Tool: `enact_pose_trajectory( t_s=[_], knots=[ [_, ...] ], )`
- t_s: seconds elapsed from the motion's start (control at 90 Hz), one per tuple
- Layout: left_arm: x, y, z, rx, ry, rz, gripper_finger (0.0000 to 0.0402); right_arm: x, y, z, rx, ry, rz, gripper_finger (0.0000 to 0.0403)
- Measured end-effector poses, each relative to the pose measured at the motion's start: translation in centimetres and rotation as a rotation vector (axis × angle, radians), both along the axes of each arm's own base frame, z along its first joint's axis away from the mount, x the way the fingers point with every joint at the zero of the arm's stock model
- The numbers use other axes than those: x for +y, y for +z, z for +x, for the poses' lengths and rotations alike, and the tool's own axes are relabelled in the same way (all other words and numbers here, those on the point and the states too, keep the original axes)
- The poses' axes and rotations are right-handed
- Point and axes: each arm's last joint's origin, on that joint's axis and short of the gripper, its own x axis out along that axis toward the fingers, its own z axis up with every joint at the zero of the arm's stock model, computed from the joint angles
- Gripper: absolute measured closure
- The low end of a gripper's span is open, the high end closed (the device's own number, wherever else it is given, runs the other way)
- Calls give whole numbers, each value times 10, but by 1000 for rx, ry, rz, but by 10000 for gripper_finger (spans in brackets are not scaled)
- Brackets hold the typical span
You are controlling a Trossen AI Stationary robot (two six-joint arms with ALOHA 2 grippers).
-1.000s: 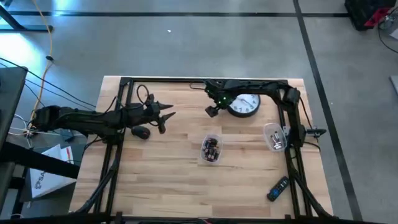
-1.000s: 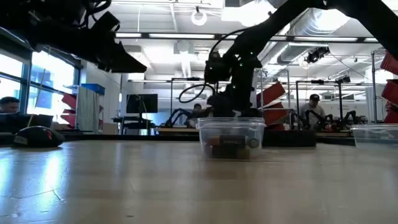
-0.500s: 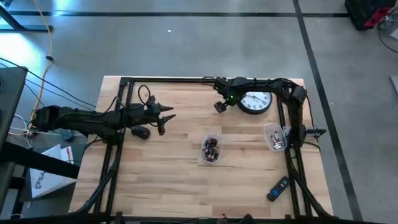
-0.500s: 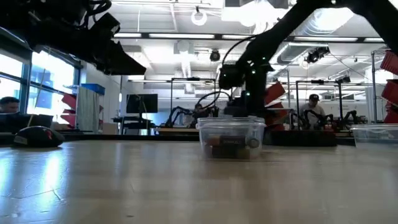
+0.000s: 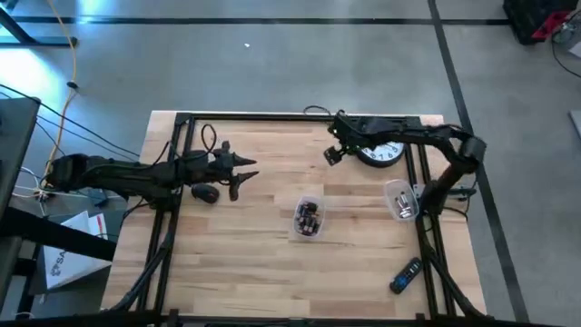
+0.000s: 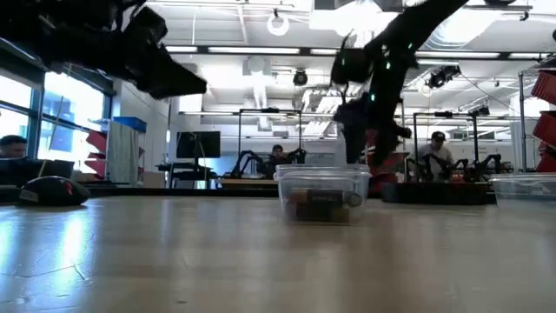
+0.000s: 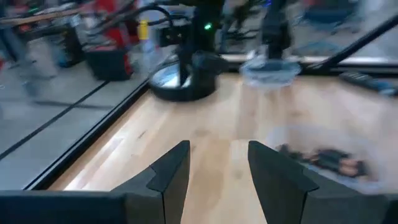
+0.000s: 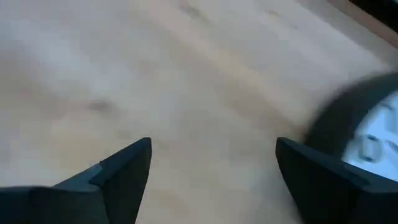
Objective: Insert battery
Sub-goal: Move the wall clock, then insert the brown battery into the mouse's battery compartment
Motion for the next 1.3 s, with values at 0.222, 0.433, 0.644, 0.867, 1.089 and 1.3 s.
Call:
enact_pose_trajectory(
  t_s=[0.222, 0.433, 0.644, 0.867, 1.089, 1.3],
  knots=[
    [-28, 4, 2, -37, -186, 8, 255, 73, 10, 18, -90, 397, -51, 91],
    [-62, 0, -3, -9, -141, -23, 255, 127, 12, 23, -86, 480, -126, 91],
    [-80, 2, -6, 67, -90, -92, 255, 169, 9, 16, -60, 488, -77, 91],
    [-106, 0, 2, 146, -121, -143, 266, 224, -5, 7, -46, 475, -21, 91],
    [-129, 6, 12, 248, -123, -165, 281, 269, -45, 8, -34, 380, 10, 91],
    [-132, 13, 8, 393, -58, -222, 282, 284, -79, 22, -94, 273, 11, 91]
  ],
)
